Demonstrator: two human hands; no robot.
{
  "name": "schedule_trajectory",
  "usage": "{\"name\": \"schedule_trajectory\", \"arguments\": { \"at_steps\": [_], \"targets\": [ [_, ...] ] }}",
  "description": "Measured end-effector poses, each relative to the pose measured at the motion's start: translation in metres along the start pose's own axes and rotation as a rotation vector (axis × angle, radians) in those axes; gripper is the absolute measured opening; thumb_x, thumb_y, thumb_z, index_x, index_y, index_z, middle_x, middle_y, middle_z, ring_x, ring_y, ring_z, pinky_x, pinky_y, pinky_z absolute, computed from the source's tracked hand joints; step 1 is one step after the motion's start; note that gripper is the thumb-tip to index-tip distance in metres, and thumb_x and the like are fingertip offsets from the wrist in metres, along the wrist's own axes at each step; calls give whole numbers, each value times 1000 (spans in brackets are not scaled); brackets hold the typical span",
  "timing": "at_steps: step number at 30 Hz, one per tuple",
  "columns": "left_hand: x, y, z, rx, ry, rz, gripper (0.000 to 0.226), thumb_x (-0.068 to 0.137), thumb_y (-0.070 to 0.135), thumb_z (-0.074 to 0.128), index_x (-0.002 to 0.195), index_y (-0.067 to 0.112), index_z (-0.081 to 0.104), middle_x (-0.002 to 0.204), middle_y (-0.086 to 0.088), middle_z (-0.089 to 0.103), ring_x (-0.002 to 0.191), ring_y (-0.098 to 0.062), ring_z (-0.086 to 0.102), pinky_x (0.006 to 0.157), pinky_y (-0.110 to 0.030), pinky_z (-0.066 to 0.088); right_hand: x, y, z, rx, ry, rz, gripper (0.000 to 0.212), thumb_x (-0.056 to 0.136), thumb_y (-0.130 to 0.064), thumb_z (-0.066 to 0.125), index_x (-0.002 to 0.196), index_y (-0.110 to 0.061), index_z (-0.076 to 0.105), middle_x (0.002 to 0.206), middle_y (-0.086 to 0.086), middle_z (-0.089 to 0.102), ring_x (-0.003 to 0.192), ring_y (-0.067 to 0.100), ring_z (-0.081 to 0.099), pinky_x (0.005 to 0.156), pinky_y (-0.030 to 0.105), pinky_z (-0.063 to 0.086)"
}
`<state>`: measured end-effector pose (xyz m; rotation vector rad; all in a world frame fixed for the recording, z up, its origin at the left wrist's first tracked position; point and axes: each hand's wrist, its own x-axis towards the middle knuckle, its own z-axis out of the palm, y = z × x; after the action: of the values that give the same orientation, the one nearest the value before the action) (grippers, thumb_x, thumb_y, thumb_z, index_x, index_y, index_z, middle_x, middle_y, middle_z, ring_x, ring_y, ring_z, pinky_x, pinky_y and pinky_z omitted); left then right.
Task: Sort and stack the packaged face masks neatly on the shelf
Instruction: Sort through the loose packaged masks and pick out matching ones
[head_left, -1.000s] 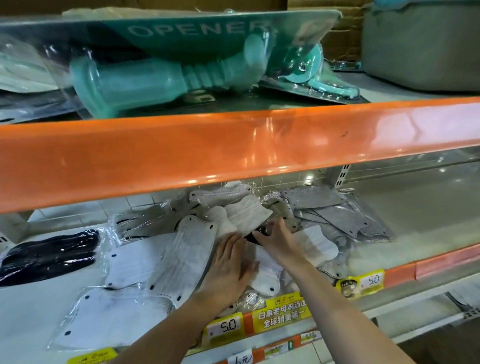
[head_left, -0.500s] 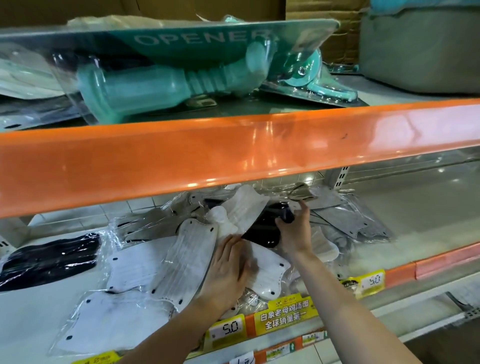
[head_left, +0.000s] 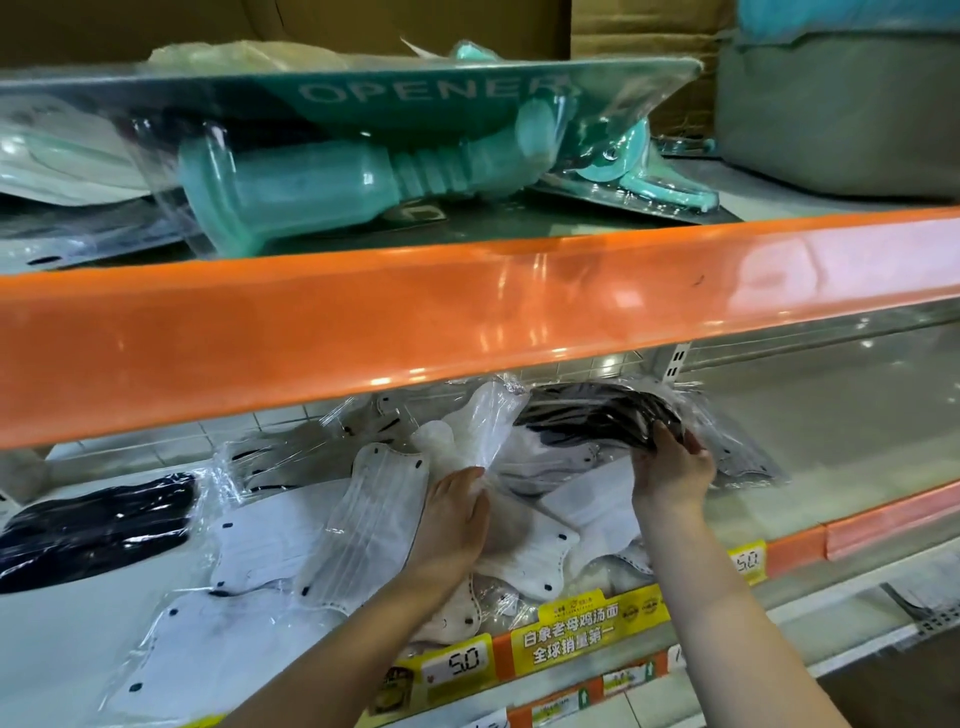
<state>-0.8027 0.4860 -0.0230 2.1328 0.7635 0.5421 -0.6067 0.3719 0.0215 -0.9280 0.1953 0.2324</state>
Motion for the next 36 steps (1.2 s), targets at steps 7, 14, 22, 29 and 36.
{"name": "schedule_trajectory", "arguments": {
  "at_steps": [7,14,22,29,36],
  "targets": [
    [8,44,-22,-637,-133,-244,36,95,56,36,112,29,55,123,4,60,113,-11,55,103,-38,43,-20,-5,3,121,-207,-4,20,93,9,50,93,-7,61,71,1,70,68,13,69,65,26,57],
    [19,57,-49,-966,-138,-362,51,95,40,48,139,16,39,122,-4,63,107,-21,64,91,-47,53,-16,-7,-19,199,-174,-29,19,94,2,49,95,-13,62,83,0,70,81,12,67,76,24,54],
    [2,71,-34,-956,-372,-321,61,78,48,54,128,14,49,118,-7,66,106,-23,65,90,-45,53,-27,-9,-28,281,-137,80,21,98,-4,45,90,-19,58,66,-10,66,55,-2,60,45,10,43],
    [7,85,-37,-973,-170,-195,33,86,29,61,116,14,58,106,-3,72,101,-17,67,91,-45,52,-54,20,-20,-67,-249,19,24,92,4,54,111,-11,55,92,6,69,78,19,66,68,33,53],
    [27,43,-56,-565,67,-266,46,82,27,71,123,12,57,122,-3,63,112,-22,59,103,-45,42,-60,46,-21,-961,-332,-194,64,86,-11,69,140,-7,36,132,18,51,123,31,48,96,33,46]
  ]
}}
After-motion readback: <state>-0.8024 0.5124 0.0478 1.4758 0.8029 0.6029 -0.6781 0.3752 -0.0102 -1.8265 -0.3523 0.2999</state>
